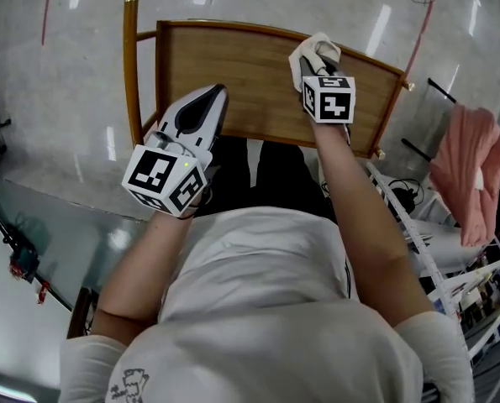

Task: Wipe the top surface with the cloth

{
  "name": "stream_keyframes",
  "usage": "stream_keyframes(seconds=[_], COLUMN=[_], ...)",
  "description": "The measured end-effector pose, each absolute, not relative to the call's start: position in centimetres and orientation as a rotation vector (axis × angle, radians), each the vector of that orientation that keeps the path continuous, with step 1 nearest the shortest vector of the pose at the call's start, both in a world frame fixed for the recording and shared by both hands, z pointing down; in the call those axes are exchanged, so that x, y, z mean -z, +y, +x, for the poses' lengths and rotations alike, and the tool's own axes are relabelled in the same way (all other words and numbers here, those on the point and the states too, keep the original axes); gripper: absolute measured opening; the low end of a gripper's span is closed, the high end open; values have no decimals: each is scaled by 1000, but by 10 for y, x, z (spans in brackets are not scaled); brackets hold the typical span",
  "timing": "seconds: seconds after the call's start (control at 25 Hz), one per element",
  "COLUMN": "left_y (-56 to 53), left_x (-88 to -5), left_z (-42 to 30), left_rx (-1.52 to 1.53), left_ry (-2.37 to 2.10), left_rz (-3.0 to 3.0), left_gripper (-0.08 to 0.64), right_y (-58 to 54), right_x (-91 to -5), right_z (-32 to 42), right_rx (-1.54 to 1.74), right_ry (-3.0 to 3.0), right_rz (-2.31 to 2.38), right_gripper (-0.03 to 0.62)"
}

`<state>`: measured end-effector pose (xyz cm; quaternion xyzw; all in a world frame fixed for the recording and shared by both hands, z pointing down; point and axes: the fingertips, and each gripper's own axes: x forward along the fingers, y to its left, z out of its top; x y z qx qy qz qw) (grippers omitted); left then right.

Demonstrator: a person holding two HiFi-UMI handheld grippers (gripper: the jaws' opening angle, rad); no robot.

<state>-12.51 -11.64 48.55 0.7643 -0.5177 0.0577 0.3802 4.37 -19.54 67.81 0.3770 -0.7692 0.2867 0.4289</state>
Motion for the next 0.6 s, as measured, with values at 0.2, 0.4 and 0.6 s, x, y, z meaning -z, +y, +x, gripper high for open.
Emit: stream_keyframes(seconds=[0.2, 0.4, 0.6], left_y=[-101, -86, -77], left_x=[-486, -485, -487], left_z=[-169, -204, -235], left_rx=[-126, -113, -90], left_ry=[-1365, -1382, -1425], left_rz=[1912, 1891, 1849], left_gripper=[8, 6, 8], right_y=[-186, -174, -166], right_x=[-678, -678, -679], right_z=[-30, -107, -180], right_rx=[-699, -685, -653], right_ry=[-1969, -2016, -2068], right_rz=[851, 751, 640], right_gripper=[89, 89, 89])
